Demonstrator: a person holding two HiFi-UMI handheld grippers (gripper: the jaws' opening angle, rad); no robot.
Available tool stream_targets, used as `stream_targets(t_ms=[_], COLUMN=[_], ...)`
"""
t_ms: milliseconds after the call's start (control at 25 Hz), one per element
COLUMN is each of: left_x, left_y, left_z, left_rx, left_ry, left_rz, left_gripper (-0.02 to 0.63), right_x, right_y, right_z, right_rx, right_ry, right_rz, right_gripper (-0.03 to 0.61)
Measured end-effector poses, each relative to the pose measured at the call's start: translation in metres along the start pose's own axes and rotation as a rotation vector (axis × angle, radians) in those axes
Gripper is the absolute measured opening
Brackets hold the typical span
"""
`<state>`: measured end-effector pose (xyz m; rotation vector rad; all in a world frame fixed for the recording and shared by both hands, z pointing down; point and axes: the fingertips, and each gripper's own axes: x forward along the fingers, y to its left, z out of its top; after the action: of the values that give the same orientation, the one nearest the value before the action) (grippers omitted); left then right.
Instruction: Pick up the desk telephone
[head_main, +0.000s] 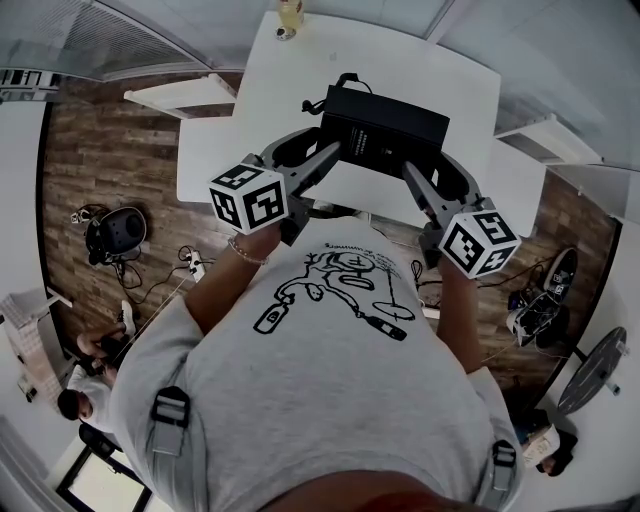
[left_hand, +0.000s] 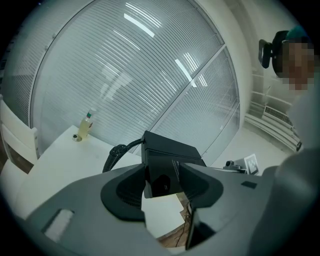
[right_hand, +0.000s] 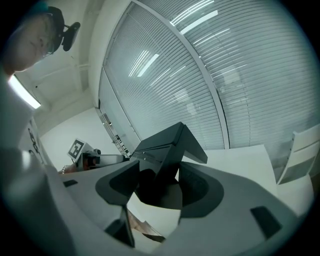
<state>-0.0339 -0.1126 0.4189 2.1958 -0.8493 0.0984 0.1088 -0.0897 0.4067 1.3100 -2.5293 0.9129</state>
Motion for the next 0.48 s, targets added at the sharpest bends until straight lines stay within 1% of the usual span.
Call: stream_targets(t_ms=[480], left_x=[0.0042], left_y=[0.0008], left_z=[0.0008], left_rx=[-0.002], left_ry=[0.007], left_rz=[0.008], left_gripper=[0.206], right_x=[0.0009], right_y=[-0.0037], right_z=[0.0016], right_rx=[0.001], right_ry=[0.001], right_rz=[-0.004], right_gripper=[0.219])
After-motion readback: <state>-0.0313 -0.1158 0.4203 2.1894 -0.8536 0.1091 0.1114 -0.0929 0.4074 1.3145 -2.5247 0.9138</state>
